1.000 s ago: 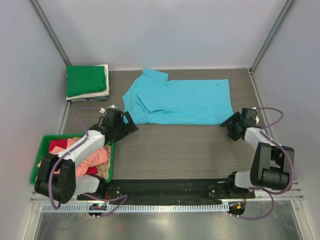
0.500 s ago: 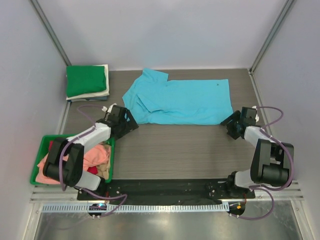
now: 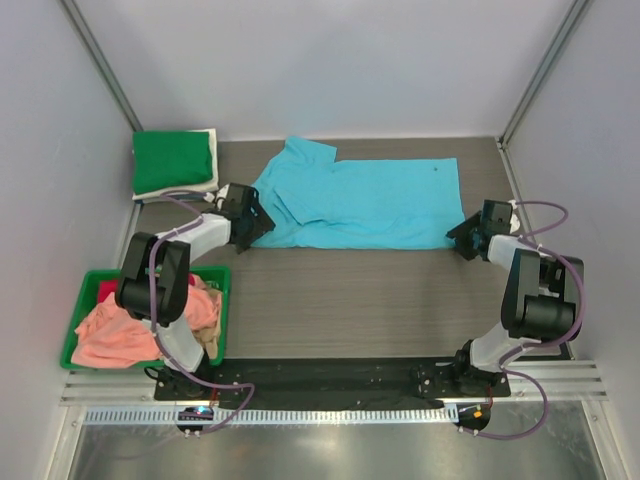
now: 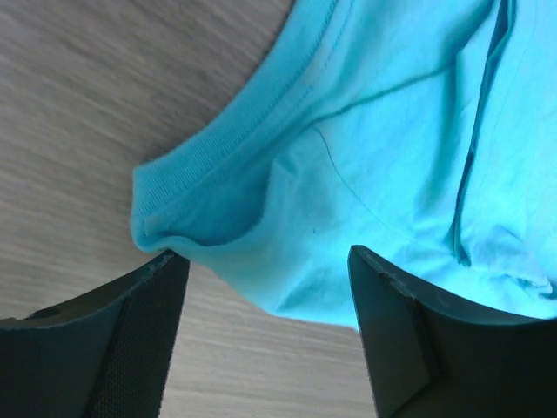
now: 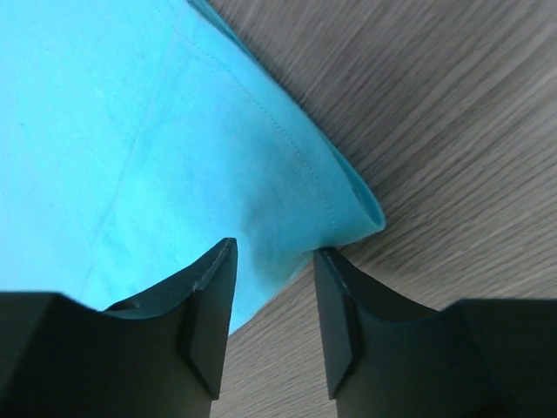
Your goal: Fold and stack the t-shirts
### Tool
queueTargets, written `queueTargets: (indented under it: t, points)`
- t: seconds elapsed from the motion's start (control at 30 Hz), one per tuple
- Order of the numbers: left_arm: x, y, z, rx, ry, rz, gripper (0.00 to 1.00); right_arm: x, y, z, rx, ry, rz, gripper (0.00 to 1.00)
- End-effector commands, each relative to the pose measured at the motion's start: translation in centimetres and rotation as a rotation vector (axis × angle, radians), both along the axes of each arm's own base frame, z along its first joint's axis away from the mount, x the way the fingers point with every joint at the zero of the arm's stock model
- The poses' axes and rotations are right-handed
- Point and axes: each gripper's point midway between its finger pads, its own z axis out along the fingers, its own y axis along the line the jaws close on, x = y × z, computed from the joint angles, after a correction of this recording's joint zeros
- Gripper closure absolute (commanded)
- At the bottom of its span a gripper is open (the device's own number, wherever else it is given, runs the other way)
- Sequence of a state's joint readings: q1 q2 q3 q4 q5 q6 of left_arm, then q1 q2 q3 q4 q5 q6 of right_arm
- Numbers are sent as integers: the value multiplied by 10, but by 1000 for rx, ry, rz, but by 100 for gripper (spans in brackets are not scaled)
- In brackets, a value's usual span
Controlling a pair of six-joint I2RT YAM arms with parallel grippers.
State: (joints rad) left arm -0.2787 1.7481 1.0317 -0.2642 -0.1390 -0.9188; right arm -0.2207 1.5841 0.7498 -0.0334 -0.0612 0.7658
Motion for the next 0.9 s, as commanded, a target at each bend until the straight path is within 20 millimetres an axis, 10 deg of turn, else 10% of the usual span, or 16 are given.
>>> queueTargets:
  t: [0.0, 0.4, 0.57, 0.7, 0.87]
  points:
    - [10, 5, -7, -17, 11, 35, 27, -9, -15, -17, -29, 58, -55, 54]
    - [20, -4, -5, -55, -5, -1, 100, -9, -28, -27, -3, 62, -99, 99]
    - [33, -14, 34, -88, -64, -44, 100, 17, -26, 8, 28, 4, -61, 99]
    - [32, -2, 95, -62, -203, -7, 100, 33, -45, 83, -14, -147, -94, 99]
    - [-14, 3, 68, -63, -105, -23, 100, -13, -38, 49, 8, -53, -109, 99]
